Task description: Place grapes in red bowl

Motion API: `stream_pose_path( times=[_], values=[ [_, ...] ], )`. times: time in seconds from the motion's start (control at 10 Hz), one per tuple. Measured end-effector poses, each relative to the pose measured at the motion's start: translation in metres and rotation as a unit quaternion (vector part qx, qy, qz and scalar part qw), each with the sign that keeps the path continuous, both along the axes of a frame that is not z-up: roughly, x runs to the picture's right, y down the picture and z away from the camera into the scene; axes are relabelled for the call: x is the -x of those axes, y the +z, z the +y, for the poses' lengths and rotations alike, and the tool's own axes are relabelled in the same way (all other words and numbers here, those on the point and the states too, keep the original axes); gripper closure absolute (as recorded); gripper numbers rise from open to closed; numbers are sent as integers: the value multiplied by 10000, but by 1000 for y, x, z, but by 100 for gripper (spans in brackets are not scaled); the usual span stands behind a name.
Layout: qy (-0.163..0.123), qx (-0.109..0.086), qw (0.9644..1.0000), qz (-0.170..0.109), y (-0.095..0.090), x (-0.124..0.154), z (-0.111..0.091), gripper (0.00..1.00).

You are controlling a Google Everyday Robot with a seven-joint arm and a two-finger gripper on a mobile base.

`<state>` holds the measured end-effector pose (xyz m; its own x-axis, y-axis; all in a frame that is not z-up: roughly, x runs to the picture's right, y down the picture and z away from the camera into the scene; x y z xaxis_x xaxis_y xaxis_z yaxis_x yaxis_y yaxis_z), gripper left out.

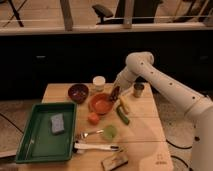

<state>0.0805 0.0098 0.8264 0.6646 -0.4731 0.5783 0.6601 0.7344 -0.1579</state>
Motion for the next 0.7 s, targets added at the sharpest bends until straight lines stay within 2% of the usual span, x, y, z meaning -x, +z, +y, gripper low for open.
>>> stream_pose_path(
  times=[0.7],
  values=[
    [-178,101,9995,-232,2,11,2,100]
  ],
)
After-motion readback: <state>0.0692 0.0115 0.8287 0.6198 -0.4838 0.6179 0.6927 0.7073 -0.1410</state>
